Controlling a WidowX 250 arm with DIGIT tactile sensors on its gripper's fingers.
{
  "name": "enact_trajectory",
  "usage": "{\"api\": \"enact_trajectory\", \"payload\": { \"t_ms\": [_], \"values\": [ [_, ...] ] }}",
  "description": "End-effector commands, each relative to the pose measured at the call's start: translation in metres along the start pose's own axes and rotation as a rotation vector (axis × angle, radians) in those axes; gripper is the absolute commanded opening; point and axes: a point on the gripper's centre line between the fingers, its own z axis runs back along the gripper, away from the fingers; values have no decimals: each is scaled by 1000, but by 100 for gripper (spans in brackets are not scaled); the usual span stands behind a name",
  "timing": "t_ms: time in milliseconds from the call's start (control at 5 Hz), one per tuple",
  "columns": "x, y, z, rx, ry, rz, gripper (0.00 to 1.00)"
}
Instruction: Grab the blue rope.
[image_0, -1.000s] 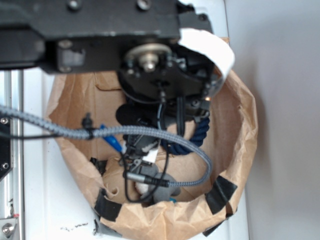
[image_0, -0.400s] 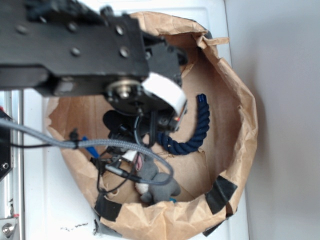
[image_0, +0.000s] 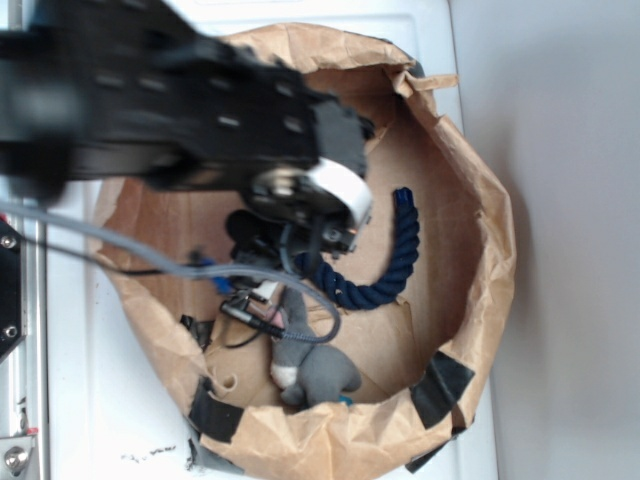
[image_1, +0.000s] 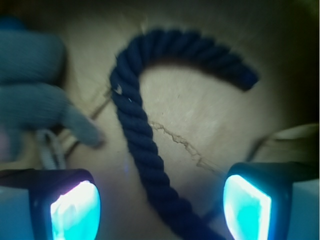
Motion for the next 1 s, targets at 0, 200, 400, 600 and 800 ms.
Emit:
{"api": "enact_trajectory", "payload": {
  "t_ms": [0,200,400,600,800],
  "values": [
    [34,3,-14,-16,-5,-61,100],
    [47,-3,-31,-12,-63,-55,100],
    [43,-8,-35,-38,-111,-54,13],
    [42,-7,-33,-48,-123,-47,0],
    [39,-7,-31,-50,-136,-35,0]
  ]
}}
